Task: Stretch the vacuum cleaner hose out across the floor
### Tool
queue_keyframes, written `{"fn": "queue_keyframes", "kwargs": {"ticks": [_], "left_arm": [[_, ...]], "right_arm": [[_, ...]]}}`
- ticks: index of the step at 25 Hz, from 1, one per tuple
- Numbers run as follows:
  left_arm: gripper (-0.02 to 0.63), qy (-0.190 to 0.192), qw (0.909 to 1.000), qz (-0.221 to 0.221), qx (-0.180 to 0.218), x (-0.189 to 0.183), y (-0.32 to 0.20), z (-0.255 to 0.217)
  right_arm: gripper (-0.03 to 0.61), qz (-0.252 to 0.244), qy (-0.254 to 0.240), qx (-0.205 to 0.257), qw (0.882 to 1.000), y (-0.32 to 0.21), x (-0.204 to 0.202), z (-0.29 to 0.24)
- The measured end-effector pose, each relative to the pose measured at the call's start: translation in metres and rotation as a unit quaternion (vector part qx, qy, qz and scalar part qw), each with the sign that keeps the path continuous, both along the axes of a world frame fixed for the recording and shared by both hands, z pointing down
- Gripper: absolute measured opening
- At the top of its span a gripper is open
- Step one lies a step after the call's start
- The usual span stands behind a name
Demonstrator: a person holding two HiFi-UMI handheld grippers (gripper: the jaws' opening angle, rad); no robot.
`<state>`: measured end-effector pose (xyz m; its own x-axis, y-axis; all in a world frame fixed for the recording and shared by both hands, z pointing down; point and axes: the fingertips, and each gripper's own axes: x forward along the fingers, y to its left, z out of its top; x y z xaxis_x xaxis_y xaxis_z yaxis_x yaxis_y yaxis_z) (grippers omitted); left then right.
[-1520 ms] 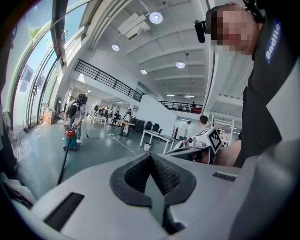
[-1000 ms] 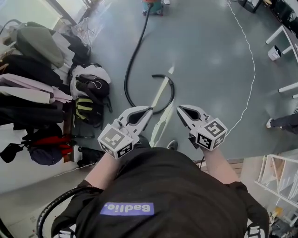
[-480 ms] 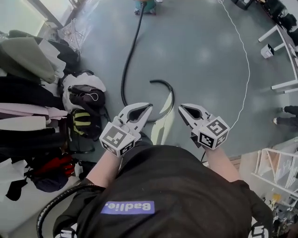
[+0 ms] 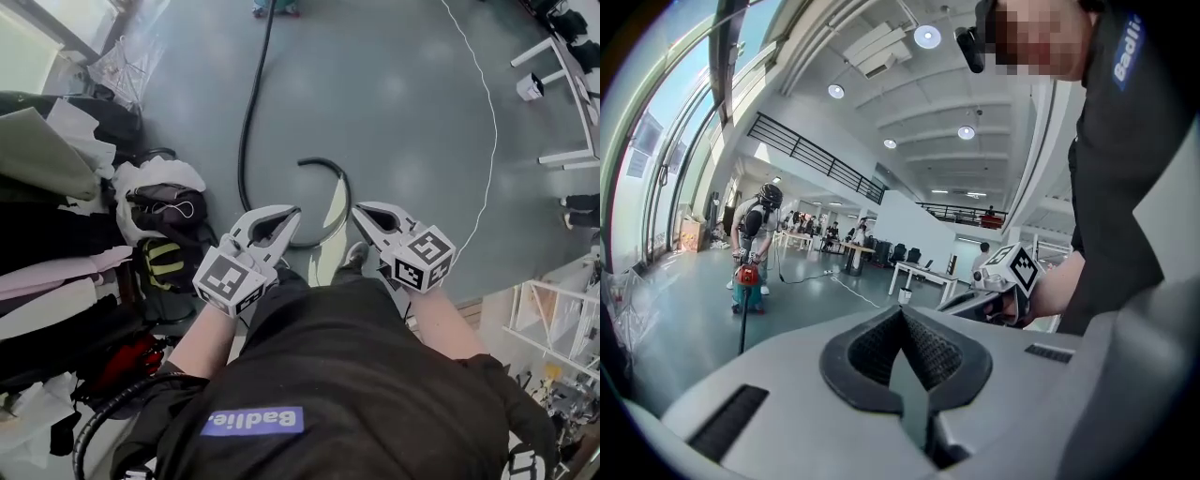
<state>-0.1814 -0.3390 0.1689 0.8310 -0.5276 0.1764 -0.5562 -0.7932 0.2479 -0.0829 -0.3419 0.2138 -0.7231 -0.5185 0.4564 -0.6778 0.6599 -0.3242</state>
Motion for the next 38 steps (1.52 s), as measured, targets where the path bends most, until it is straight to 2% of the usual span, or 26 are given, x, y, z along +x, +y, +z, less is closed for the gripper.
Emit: {"fn": "queue_keyframes", "kwargs": {"ticks": [5, 13, 19, 21, 29, 34, 38], "left_arm": [[-0.003, -0.009, 0.9998, -0.021, -0.001, 0.030, -0.041, -0.003], [-0.005, -0.026, 0.9968, -0.074, -0.016, 0.106, -0.126, 0.017], [-0.005, -0.018, 0.9973, -0.071, -0.012, 0.133, -0.171, 0.046], [-0.005, -0.008, 0.9979, -0.063, -0.015, 0.135, -0.182, 0.059], [-0.005, -0.019, 0.9988, -0.032, -0.032, 0.118, -0.220, 0.175], [-0.005, -0.016, 0.9992, -0.021, -0.028, 0.103, -0.244, 0.267], [-0.005, -0.021, 0.9992, -0.005, -0.033, 0.103, -0.250, 0.350]], "right_arm": [[0.005, -0.017, -0.005, -0.016, 1.000, -0.042, 0.031, 0.022], [0.005, -0.048, -0.005, -0.047, 0.998, -0.137, 0.106, 0.089], [0.009, -0.056, 0.042, -0.056, 0.996, -0.182, 0.131, 0.164], [0.021, -0.053, 0.078, -0.059, 0.994, -0.195, 0.130, 0.206], [0.186, -0.023, 0.197, -0.119, 0.973, -0.229, 0.125, 0.442], [0.206, -0.042, 0.274, -0.124, 0.953, -0.258, 0.122, 0.595], [0.206, -0.048, 0.304, -0.144, 0.940, -0.266, 0.127, 0.713]]}}
